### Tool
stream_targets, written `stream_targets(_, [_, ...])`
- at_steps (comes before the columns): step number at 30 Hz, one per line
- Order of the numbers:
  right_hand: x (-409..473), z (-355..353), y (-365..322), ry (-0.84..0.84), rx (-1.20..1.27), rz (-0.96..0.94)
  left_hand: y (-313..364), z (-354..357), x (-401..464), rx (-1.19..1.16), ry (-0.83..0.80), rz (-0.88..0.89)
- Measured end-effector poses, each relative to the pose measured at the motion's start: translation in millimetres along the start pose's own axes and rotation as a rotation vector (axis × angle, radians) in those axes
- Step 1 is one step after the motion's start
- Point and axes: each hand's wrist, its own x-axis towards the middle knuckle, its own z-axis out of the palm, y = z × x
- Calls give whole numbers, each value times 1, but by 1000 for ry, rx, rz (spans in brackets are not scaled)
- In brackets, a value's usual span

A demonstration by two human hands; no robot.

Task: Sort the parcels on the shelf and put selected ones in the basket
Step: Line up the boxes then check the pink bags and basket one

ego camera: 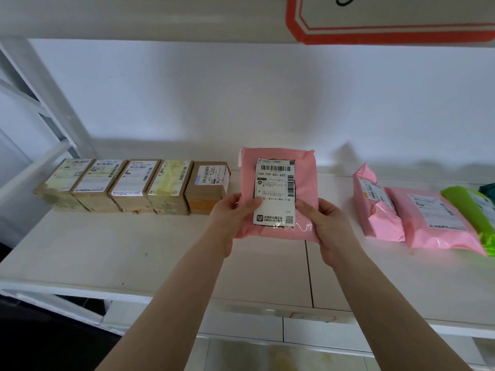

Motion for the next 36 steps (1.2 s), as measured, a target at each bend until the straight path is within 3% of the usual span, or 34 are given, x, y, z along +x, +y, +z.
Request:
stream_targets(5, [13,7,4,32,-8,57,-12,-5,5,-47,21,-128])
stream_targets(9, [31,16,13,90,-18,91,-24,-9,13,-218,40,-288])
stream_targets(12, [42,28,16,127,-15,116,-31,-10,23,-348,105,-299])
stream_targets(18, [64,47,30,35,37,172,-39,-9,45,-440,227,-264])
stream_targets(27, [70,56,52,93,-362,36,-59,-13,67,-39,453,-275])
stream_targets(36, [70,48,55,113,-629,-21,-63,-8,64,-78,445,-219])
